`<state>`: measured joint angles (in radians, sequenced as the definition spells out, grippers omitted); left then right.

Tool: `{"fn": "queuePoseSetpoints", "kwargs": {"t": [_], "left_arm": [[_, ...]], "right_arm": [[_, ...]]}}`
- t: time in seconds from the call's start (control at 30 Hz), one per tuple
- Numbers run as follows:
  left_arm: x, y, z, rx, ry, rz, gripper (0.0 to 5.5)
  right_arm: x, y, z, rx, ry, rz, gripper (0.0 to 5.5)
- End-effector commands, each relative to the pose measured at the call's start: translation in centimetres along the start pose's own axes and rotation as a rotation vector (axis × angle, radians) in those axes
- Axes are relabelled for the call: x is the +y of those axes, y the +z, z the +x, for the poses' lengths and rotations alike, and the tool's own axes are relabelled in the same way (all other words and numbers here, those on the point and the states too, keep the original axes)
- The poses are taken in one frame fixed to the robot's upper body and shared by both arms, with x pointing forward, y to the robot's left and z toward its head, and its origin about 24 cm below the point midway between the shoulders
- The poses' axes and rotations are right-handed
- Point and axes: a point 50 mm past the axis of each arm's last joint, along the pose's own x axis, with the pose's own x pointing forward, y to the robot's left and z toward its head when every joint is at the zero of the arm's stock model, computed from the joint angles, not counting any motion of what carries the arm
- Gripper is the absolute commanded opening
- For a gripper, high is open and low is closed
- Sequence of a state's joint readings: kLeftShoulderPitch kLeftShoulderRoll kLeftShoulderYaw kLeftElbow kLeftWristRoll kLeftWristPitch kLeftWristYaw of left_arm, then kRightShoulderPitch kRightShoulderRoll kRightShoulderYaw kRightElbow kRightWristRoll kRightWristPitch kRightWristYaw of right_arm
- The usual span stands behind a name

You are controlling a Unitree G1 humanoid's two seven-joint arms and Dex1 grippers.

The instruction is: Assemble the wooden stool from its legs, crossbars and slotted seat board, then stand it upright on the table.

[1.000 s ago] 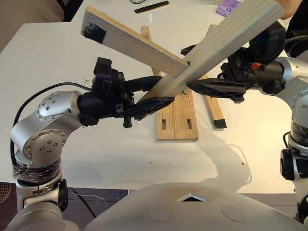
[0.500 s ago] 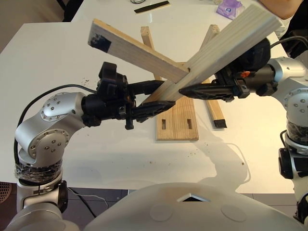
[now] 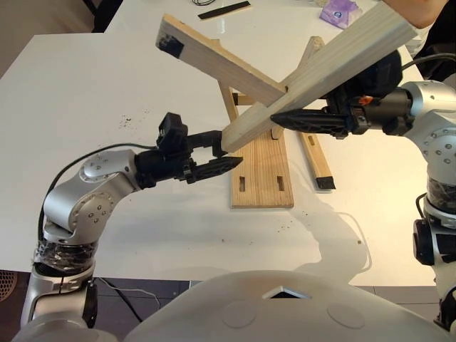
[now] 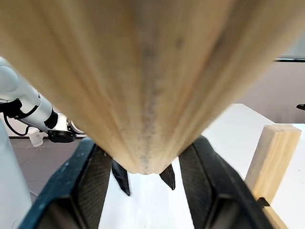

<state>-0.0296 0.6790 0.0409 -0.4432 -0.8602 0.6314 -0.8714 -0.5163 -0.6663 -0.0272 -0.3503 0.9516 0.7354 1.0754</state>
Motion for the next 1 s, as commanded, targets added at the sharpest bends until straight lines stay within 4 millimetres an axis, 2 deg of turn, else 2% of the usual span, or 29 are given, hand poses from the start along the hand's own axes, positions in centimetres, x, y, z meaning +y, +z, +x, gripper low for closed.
{"fn": "queuePoseSetpoints", "kwargs": {"t": [0.03,0.13,0.23,0.33,0.53,0.8,0.9,1.0], "left_arm": [[1.0,-1.3,-2.2,0.016,0.102,-0.008,3.37],[1.3,-2.1,-3.1,0.034,0.152,-0.011,3.37],[1.9,-3.3,-3.8,0.058,0.203,-0.021,3.37],[2.1,-3.5,-4.0,0.053,0.21,-0.021,3.37],[2.6,-4.4,-4.3,0.091,0.229,0.003,3.37],[3.0,-4.1,-3.9,0.099,0.219,0.026,3.37],[3.0,-4.2,-3.7,0.1,0.222,0.026,3.37],[3.1,-4.5,-3.6,0.103,0.23,0.028,3.37]], "right_arm": [[0.3,-0.5,-2.8,0.121,-0.076,-0.023,2.03],[1.2,-2.0,-4.5,0.24,-0.074,0.011,2.03],[1.9,-3.3,-5.2,0.332,-0.041,0.027,2.03],[1.9,-5.1,-5.8,0.455,-0.04,-0.018,2.03],[1.3,-6.6,-5.5,0.499,-0.048,-0.079,2.03],[1.3,-8.6,-5.9,0.563,-0.038,-0.083,2.03],[1.2,-10.2,-6.1,0.656,0.011,-0.058,2.03],[1.4,-12.8,-6.1,0.74,0.092,0.03,2.03]]}}
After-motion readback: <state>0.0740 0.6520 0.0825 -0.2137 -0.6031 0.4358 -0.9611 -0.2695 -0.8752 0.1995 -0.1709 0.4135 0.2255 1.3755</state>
